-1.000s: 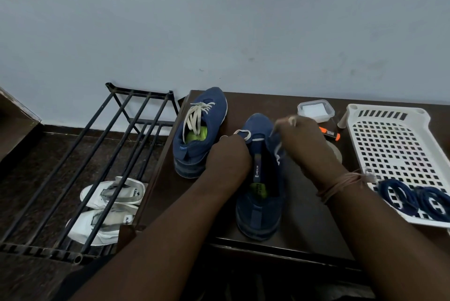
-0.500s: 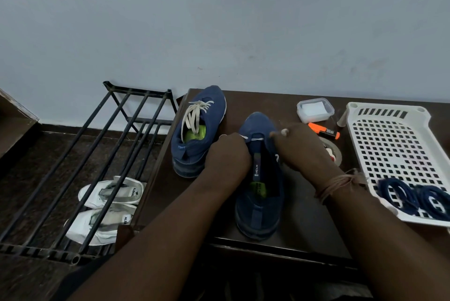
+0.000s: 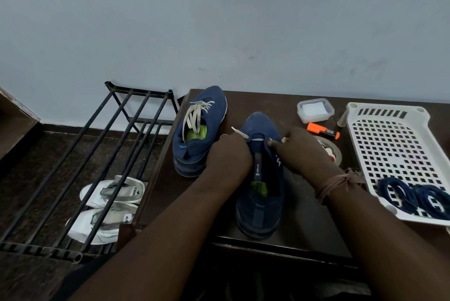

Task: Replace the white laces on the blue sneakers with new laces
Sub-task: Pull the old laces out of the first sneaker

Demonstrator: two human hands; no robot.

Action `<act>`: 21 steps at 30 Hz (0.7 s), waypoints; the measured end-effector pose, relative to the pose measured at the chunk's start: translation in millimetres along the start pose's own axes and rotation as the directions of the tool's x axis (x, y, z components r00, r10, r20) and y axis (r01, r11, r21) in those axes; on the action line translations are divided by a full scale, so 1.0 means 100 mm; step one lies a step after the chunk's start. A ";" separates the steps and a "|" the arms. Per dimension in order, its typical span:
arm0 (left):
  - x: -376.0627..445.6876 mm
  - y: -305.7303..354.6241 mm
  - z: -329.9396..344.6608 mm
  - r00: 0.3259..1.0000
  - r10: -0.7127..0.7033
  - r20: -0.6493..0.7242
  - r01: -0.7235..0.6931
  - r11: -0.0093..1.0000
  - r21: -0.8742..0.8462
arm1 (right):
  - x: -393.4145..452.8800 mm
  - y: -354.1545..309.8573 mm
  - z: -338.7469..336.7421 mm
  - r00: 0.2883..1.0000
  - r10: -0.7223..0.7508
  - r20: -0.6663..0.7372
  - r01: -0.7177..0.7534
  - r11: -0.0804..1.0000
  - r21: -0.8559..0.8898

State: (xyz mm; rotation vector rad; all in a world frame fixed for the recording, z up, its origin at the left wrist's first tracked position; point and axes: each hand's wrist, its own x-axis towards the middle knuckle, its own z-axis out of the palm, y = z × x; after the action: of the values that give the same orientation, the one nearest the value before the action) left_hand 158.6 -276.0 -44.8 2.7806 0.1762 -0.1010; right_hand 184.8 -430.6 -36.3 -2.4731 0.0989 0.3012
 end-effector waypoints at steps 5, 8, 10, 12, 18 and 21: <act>-0.03 0.02 -0.04 1.000 0.007 0.004 -0.007 1.000 0.016 | -0.07 -0.20 -0.14 0.995 -0.098 0.001 0.097 0.986 -0.137; -0.03 0.02 -0.04 1.000 0.013 0.018 -0.014 0.999 0.039 | -0.07 -0.27 -0.21 0.984 -0.123 -0.127 0.134 0.987 0.083; -0.02 0.02 -0.04 1.000 -0.008 0.029 0.006 0.999 0.038 | -0.08 -0.28 -0.25 0.982 -0.020 -0.187 0.102 0.892 0.440; -0.01 0.01 -0.04 0.999 -0.014 0.035 0.013 1.000 0.025 | -0.10 -0.30 -0.28 0.977 0.117 -0.176 0.044 0.703 0.709; 0.01 0.01 -0.07 0.994 -0.044 0.102 0.049 0.998 -0.050 | -0.13 -0.35 -0.40 0.985 0.028 -0.168 0.123 0.561 0.819; 0.01 0.06 -0.27 0.992 -0.010 0.128 0.034 0.981 -0.189 | -0.17 -0.33 -0.43 0.987 -0.027 -0.159 0.140 0.637 0.758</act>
State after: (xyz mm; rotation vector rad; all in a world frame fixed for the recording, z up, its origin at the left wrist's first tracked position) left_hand 161.5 -272.4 -17.9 2.5722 0.1744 -0.2514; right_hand 181.6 -430.3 20.1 -1.6170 0.1343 0.0234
